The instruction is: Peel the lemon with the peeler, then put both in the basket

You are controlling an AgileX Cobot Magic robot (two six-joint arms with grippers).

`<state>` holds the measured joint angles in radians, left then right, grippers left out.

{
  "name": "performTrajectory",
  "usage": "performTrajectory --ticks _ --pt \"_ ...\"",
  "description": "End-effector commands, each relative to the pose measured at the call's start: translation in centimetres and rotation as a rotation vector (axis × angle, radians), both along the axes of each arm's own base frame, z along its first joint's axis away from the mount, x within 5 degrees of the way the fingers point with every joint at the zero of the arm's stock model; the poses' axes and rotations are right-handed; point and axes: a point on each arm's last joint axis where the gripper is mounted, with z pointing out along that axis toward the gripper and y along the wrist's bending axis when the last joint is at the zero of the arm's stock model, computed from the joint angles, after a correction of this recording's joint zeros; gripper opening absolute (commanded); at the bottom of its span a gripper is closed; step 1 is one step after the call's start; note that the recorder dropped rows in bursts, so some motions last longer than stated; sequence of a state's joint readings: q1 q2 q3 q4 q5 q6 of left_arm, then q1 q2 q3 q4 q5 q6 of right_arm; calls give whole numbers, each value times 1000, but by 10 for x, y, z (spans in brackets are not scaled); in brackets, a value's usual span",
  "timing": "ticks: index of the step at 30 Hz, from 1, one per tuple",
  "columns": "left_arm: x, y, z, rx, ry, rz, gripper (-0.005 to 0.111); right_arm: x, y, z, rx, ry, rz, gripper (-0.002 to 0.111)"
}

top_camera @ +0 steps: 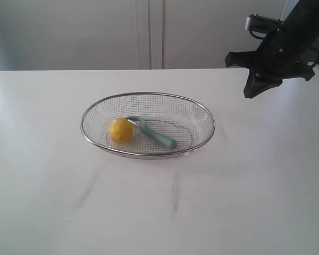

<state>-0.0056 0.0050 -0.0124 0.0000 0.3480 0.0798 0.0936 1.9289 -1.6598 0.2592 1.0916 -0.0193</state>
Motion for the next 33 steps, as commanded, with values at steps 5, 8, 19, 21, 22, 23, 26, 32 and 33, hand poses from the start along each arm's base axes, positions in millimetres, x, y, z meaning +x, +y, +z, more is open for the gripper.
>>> performTrajectory --ticks 5,8,19,21,22,23,26,32,33 --pt "-1 -1 -5 -25 18 2 0 -1 -2 6 0 -18 -4 3" --pt "-1 -2 -4 -38 16 1 0 -1 -2 6 0 -18 -4 3" --pt "0 -2 -4 -39 14 1 0 -1 -2 6 0 -18 -4 3" --pt "0 -2 -4 -39 14 1 0 -1 -2 6 0 -18 -4 3" --pt "0 -2 -4 -39 12 1 0 -1 -2 6 0 -18 -4 3" --pt "0 -2 -4 -39 12 1 0 -1 -2 6 0 -18 -4 3" --pt "0 -2 -4 -51 12 2 0 -1 -2 6 0 -18 -4 3" --pt "0 -2 -3 -69 3 12 0 -1 -2 6 0 -18 -4 3" --pt "0 -2 -3 -72 -1 14 0 -1 -2 6 0 -18 -4 3"
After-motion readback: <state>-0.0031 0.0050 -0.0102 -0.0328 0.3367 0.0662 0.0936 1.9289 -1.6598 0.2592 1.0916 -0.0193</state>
